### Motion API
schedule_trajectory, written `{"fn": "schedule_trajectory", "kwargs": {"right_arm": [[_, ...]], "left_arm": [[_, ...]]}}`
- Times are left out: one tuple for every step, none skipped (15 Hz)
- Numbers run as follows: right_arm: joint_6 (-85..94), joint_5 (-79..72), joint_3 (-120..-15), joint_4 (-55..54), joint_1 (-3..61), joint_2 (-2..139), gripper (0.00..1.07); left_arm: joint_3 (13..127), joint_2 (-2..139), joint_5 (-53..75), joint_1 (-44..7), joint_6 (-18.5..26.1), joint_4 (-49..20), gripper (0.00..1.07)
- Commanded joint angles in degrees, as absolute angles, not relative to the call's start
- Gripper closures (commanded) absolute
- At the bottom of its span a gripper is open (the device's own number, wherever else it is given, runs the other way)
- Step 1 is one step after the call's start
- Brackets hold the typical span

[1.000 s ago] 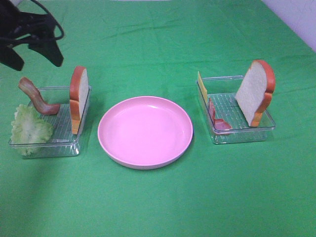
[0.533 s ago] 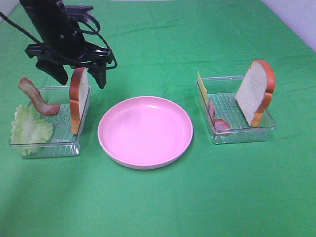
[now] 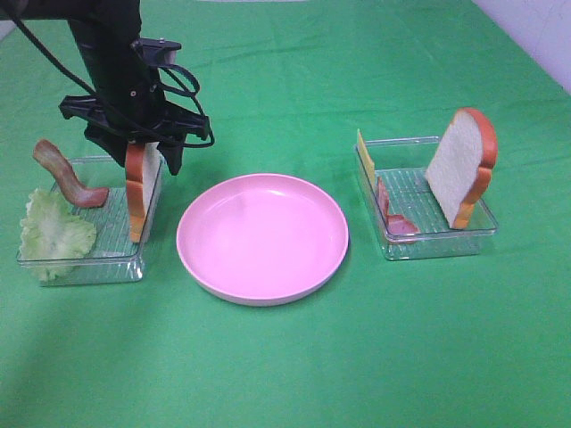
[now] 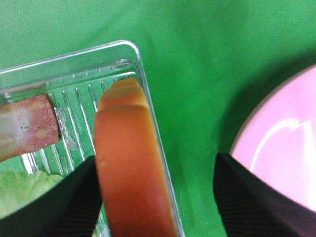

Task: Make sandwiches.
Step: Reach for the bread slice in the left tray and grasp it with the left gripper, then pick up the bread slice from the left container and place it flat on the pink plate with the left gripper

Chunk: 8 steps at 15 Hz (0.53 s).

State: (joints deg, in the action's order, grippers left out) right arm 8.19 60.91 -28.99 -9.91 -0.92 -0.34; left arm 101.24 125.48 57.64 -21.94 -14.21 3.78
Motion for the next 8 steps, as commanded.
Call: {"fn": "schedule_trajectory", "kwargs": {"right_arm": [[8.88, 60.91, -28.99, -10.03, -1.2, -1.15, 0.36], [8.88, 60.91, -28.99, -10.03, -1.2, -1.15, 0.36], [8.88, 60.91, -28.99, -10.03, -1.2, -1.15, 0.36], [8.88, 60.91, -28.99, -10.03, -1.2, -1.15, 0.36], [8.88, 60.91, -28.99, -10.03, -1.2, -1.15, 0.36], [8.88, 60.91, -28.99, -10.03, -1.2, -1.15, 0.36], [8.88, 60.91, -28.99, -10.03, -1.2, -1.15, 0.36], [8.88, 60.91, -28.99, -10.03, -1.2, -1.15, 0.36]], "left_arm": [[101.41, 125.19, 57.75, -22.06, -14.95, 4.24, 0.63], [101.41, 125.19, 57.75, -22.06, -14.95, 4.13, 0.74], [101.41, 125.08, 58.21, -22.06, -14.95, 3.9, 0.96], [101.41, 125.02, 58.67, -22.06, -14.95, 3.9, 1.06], [101.41, 124.96, 59.24, -22.06, -14.95, 3.78, 1.07], [101.99, 124.96, 60.73, -22.06, -14.95, 3.55, 1.07], [102.85, 124.79, 62.68, -22.06, -14.95, 3.38, 1.07], [104.16, 124.45, 65.26, -22.06, -14.95, 3.27, 1.07]]}}
